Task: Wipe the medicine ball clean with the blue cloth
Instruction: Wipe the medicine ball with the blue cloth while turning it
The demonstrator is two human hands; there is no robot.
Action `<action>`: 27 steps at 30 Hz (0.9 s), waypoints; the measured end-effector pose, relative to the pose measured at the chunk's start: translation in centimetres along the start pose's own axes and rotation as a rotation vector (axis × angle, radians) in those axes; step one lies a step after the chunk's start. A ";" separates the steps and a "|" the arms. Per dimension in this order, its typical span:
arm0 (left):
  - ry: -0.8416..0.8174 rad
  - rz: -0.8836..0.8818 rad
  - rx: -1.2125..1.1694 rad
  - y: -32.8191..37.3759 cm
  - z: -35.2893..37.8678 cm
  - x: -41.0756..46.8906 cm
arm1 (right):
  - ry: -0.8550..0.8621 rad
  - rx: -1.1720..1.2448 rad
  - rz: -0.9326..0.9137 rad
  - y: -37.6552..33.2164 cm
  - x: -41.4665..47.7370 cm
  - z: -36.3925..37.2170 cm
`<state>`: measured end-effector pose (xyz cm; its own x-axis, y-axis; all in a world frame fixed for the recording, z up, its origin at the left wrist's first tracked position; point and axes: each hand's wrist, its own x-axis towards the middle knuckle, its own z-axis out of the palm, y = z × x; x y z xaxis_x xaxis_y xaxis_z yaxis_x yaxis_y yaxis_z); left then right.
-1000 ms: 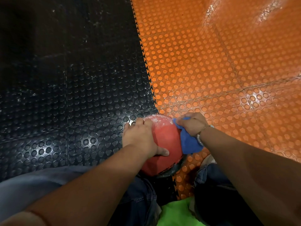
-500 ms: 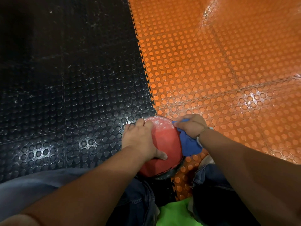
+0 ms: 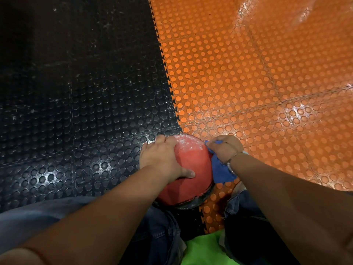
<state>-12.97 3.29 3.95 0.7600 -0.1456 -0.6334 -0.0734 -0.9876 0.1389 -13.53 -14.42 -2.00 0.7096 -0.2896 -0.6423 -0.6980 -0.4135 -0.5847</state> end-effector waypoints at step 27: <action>-0.001 -0.034 -0.056 -0.1 -0.2 0.5 | -0.063 -0.197 -0.251 -2.9 -2.6 1.6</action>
<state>-12.42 3.37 3.81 0.7608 -0.1118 -0.6393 -0.0112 -0.9872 0.1593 -13.48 -11.09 0.60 0.8453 -0.1059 -0.5236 -0.4658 -0.6260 -0.6254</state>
